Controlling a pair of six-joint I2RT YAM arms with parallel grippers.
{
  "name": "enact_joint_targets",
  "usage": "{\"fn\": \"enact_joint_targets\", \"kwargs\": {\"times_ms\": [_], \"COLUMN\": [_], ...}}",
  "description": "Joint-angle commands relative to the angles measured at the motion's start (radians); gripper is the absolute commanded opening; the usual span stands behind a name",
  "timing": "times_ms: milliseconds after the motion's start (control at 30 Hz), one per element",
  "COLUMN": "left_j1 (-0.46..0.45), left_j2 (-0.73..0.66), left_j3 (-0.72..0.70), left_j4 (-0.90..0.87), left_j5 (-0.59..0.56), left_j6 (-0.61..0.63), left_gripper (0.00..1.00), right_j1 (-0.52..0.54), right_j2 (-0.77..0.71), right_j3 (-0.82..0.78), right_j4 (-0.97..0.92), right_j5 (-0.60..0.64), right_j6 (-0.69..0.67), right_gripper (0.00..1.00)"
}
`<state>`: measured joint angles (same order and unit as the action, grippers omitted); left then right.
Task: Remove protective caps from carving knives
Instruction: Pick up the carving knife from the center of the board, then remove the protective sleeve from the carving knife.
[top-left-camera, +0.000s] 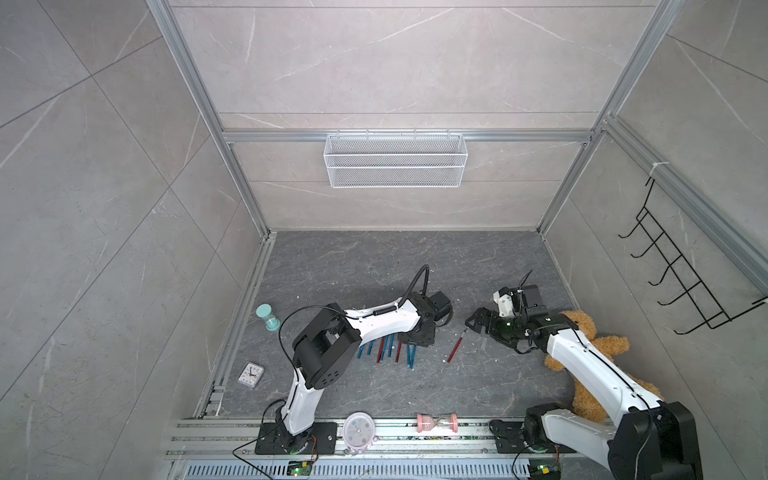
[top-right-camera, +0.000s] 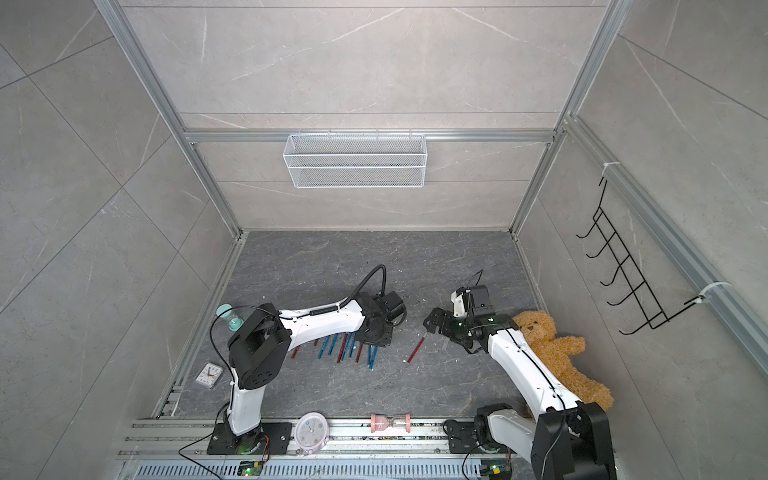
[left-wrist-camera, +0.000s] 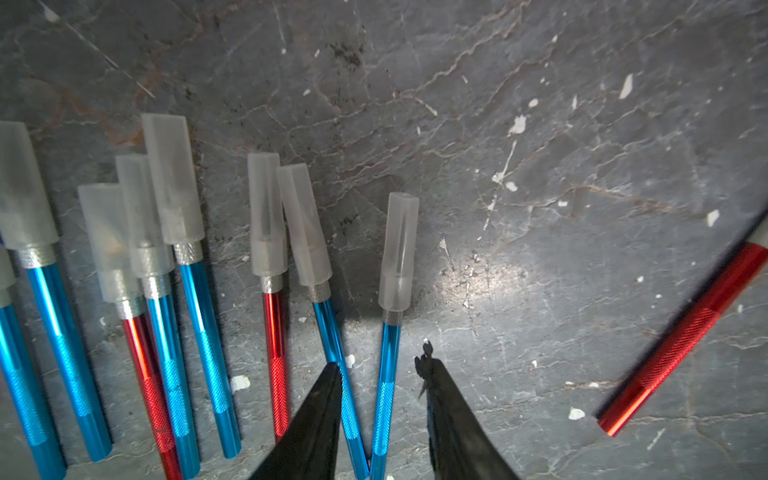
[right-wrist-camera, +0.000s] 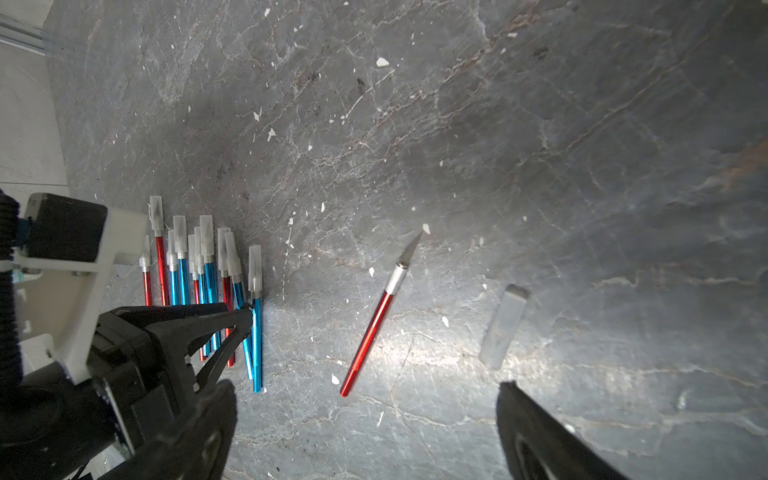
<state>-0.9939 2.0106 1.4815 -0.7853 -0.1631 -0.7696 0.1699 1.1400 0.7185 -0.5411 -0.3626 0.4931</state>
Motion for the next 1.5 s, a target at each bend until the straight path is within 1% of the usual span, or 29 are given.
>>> {"fn": "enact_joint_targets", "kwargs": {"times_ms": [0,133,500,733,767,833,967,1067,1133,1233,1333,1467], "left_j1": [0.003,0.003,0.002,0.002,0.002,0.002,0.002,0.002,0.003,0.006,0.015,0.033], "left_j2": [0.024,0.04,0.07,0.092,0.094,0.091,0.067,0.027,-0.011,-0.078,-0.136,-0.178], "left_j3": [0.026,0.026,0.019,0.0,-0.003,-0.009,-0.006,-0.006,-0.016,-0.051,-0.097,-0.148], "left_j4": [-0.029,-0.022,-0.01,0.006,0.009,0.016,0.017,0.037,0.073,0.173,0.286,0.415], "left_j5": [-0.006,0.011,0.034,0.054,0.059,0.06,0.063,0.087,0.12,0.198,0.303,0.429], "left_j6": [0.025,0.026,0.026,0.023,0.021,0.019,0.021,0.033,0.045,0.078,0.111,0.123], "left_gripper": [0.33,0.27,0.18,0.15,0.12,0.07,0.02,0.0,0.0,0.0,0.0,0.0], "right_j1": [0.0,0.0,-0.003,-0.005,-0.006,-0.006,-0.005,-0.005,-0.006,-0.006,-0.004,0.003], "right_j2": [0.011,0.012,-0.001,-0.006,-0.008,-0.011,-0.017,-0.017,-0.017,-0.009,0.011,0.036], "right_j3": [0.007,0.003,-0.017,-0.022,-0.022,-0.021,-0.009,0.005,0.014,0.022,0.03,0.034], "right_j4": [0.012,0.014,0.015,0.012,0.01,0.009,-0.003,-0.012,-0.011,0.01,0.045,0.104], "right_j5": [0.001,0.001,0.001,0.002,0.002,0.002,-0.001,-0.01,-0.024,-0.069,-0.128,-0.193], "right_j6": [-0.025,-0.024,-0.023,-0.024,-0.024,-0.023,-0.029,-0.039,-0.046,-0.054,-0.046,-0.018], "right_gripper": [0.97,0.97,0.96,0.96,0.96,0.96,0.95,0.93,0.91,0.88,0.86,0.81]}}
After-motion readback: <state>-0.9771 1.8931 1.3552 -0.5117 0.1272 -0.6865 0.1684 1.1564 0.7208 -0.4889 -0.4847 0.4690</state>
